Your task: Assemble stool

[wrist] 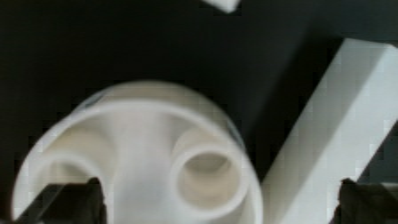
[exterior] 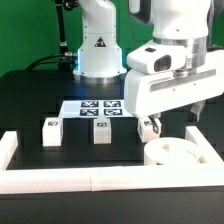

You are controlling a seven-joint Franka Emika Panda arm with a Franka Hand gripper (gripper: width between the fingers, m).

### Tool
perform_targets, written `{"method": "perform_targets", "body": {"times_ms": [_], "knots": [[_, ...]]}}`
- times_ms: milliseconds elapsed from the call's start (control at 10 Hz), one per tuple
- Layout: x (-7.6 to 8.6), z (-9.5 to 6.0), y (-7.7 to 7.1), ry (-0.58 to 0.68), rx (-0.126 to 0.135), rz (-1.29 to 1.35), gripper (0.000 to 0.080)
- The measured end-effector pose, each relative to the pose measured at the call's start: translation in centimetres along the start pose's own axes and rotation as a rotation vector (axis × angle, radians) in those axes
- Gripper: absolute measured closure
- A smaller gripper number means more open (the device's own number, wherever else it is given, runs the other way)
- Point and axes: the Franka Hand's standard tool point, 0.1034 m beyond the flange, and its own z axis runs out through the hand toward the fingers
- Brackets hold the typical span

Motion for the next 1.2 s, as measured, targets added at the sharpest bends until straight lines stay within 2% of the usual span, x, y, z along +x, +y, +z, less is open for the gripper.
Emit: {"method": "perform_targets", "body": {"times_ms": [200, 600, 700, 800, 1000, 1200], "knots": [[-1.5, 0.9, 0.0, -0.009, 0.019, 0.171, 0.015], [-1.9, 0.8, -0.1, -0.042, 0.02, 0.166, 0.015], [-2.8, 0.8, 0.1, -0.074, 0.019, 0.183, 0.015], [-4.6, 0.7, 0.2, -0.196, 0.032, 0.24, 0.015], [-4.5, 0.0, 1.2, -0.354, 0.074, 0.286, 0.015], [-4.8, 0.3, 0.8, -0.498, 0.1, 0.274, 0.015]]}}
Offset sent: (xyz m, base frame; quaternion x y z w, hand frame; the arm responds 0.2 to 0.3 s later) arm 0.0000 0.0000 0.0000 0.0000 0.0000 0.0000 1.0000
